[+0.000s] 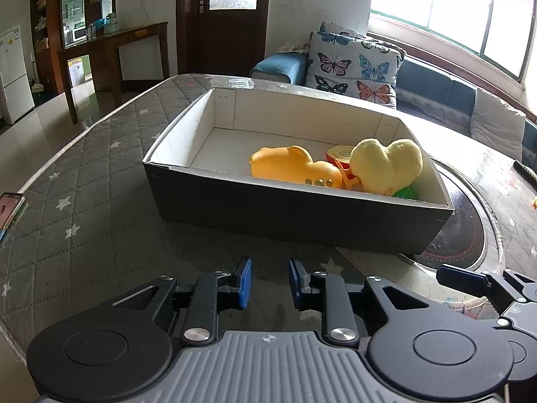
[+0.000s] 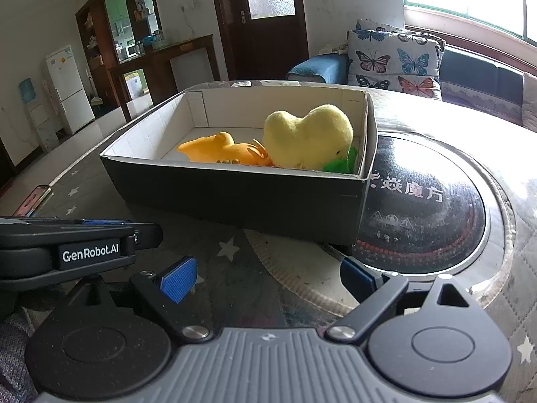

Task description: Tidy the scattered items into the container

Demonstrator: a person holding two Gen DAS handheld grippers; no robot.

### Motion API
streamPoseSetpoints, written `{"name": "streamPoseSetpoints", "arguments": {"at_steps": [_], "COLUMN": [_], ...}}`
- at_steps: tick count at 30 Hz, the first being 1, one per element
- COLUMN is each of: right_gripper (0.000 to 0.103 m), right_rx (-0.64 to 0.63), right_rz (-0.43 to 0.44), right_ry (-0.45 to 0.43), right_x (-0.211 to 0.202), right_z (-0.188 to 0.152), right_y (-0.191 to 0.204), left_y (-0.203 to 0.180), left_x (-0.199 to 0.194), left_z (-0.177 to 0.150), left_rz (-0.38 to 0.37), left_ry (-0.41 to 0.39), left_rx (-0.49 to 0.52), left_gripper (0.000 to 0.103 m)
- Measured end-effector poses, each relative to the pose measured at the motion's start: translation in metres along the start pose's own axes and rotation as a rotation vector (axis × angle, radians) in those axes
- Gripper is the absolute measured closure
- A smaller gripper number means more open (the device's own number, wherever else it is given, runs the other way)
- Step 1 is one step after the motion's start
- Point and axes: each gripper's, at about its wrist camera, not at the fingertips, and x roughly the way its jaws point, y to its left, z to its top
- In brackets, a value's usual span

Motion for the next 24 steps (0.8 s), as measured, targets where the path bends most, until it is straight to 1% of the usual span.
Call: {"name": "streamPoseSetpoints", "arguments": {"at_steps": [9,24], "right_gripper": [0.009,0.009], "right_rx": [0.007,0.012], "right_rz": [-0.019,-0.028], "right_ry": [0.013,0.038], "right_x": [0.007,0.021], "right_z": [0.009,0.014], "right_y": [-0.002,-0.005], "left_y": [-0.002,-0.001], "left_x": [0.010,0.025], "left_z": [0.008,0.018], "left_rz": [0.000,0.000], "left_ry": [0.022,0.044], "left_rx": [0.022,0.021], "left_gripper": [0.077,0.077]}}
